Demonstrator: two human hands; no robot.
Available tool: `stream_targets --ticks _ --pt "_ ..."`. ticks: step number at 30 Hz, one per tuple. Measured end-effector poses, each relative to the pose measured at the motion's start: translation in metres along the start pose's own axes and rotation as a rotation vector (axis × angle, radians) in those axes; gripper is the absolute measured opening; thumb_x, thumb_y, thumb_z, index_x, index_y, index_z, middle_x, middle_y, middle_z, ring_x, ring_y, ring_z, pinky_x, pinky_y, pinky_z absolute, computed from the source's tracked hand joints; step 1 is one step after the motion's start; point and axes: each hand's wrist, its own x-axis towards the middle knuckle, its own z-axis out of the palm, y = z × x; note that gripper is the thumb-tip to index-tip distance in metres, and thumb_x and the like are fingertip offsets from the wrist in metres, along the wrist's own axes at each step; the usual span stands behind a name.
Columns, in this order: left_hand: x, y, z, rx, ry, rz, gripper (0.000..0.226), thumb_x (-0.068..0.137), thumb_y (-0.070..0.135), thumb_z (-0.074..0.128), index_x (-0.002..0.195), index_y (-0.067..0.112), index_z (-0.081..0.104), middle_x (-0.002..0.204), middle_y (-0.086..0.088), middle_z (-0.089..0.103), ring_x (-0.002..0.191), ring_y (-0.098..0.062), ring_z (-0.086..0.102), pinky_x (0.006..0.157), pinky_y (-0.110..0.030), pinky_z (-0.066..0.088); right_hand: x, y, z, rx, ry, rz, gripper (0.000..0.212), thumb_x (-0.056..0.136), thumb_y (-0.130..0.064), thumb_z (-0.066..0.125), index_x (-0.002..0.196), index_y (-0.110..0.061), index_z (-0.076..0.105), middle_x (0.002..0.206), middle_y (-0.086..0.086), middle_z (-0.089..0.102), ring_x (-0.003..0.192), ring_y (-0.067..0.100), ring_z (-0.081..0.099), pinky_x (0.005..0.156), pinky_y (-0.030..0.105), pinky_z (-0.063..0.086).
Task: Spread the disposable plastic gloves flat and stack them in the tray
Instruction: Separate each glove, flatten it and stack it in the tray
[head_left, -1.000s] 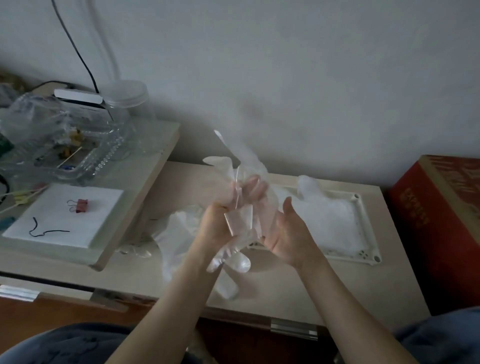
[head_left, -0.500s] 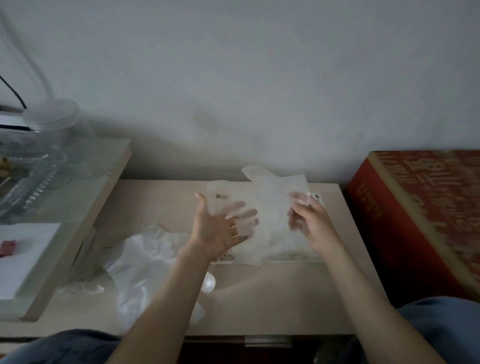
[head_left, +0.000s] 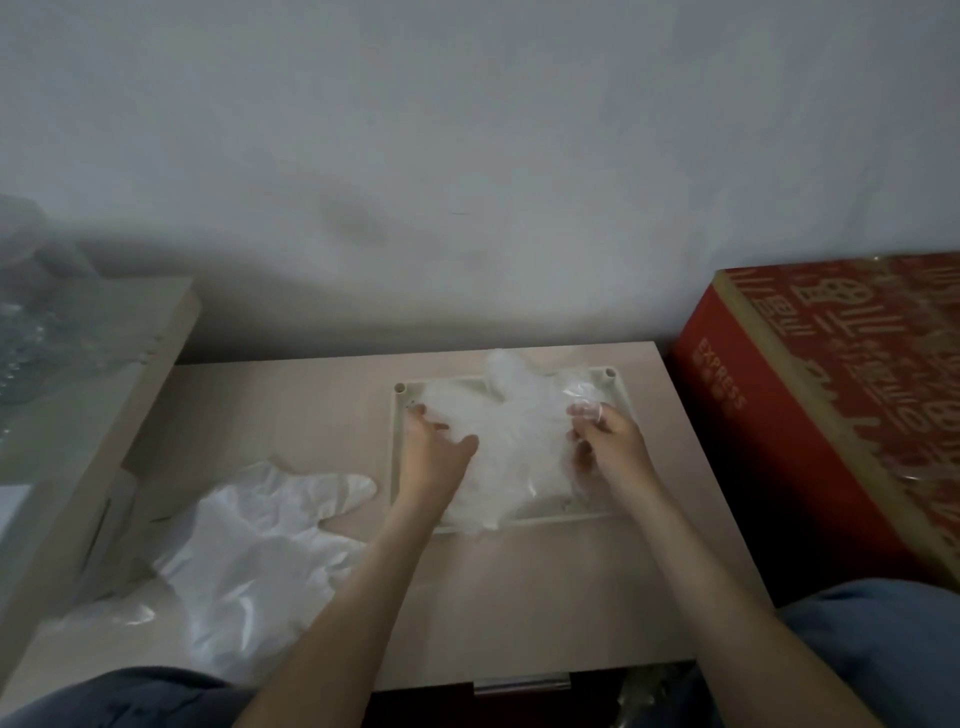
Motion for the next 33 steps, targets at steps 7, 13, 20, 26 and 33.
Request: stream_targets --ticks 7,13,20,26,33 --pt "-0.006 -0.011 0.019 0.766 0.006 0.936 0.030 0.086 0.043 0.045 0.095 0.028 0.070 0.097 0.004 0.065 0.091 -0.025 0.058 0.082 -0.040 0.040 -0.001 0.003 -0.002 -0.107 0.055 0.029 0.018 0.094 -0.022 0.057 0.081 -0.011 0.063 0.066 0.004 0.061 0.054 0.016 0.057 0.049 0.025 0.048" --pt "-0.011 -0.012 0.018 1.254 -0.231 0.837 0.061 0.095 0.060 0.022 0.089 0.020 0.067 0.090 0.002 0.067 0.100 -0.019 0.051 0.100 -0.039 0.020 -0.002 0.002 -0.004 -0.187 0.085 -0.029 0.030 0.094 -0.026 0.056 0.077 -0.002 0.060 0.059 0.003 0.058 0.041 0.007 0.049 0.043 0.025 0.043" --pt "-0.006 -0.010 0.001 1.419 -0.066 0.519 0.049 0.097 0.051 0.029 0.111 0.018 0.063 0.116 -0.005 0.059 0.118 -0.024 0.043 0.106 -0.042 0.018 0.003 0.008 -0.004 -0.210 0.112 -0.012 0.028 0.091 -0.026 0.056 0.066 -0.013 0.053 0.056 -0.002 0.054 0.047 0.016 0.045 0.043 0.027 0.039" --pt "-0.002 -0.016 0.002 1.334 -0.005 0.386 0.029 0.093 0.026 0.038 0.111 0.017 0.059 0.116 -0.004 0.055 0.114 -0.023 0.044 0.103 -0.037 0.021 0.002 0.007 -0.002 -0.291 0.109 -0.018 0.029 0.089 -0.031 0.055 0.065 -0.014 0.051 0.057 0.002 0.051 0.050 0.019 0.045 0.047 0.030 0.041" --pt "0.002 -0.015 0.000 1.352 0.067 0.285 0.025 0.088 0.010 0.041 0.106 0.016 0.057 0.111 -0.002 0.057 0.107 -0.020 0.049 0.099 -0.034 0.027 0.005 0.008 -0.004 -0.315 0.147 -0.033 0.033 0.090 -0.027 0.054 0.062 -0.012 0.046 0.057 0.001 0.051 0.048 0.017 0.042 0.047 0.028 0.037"
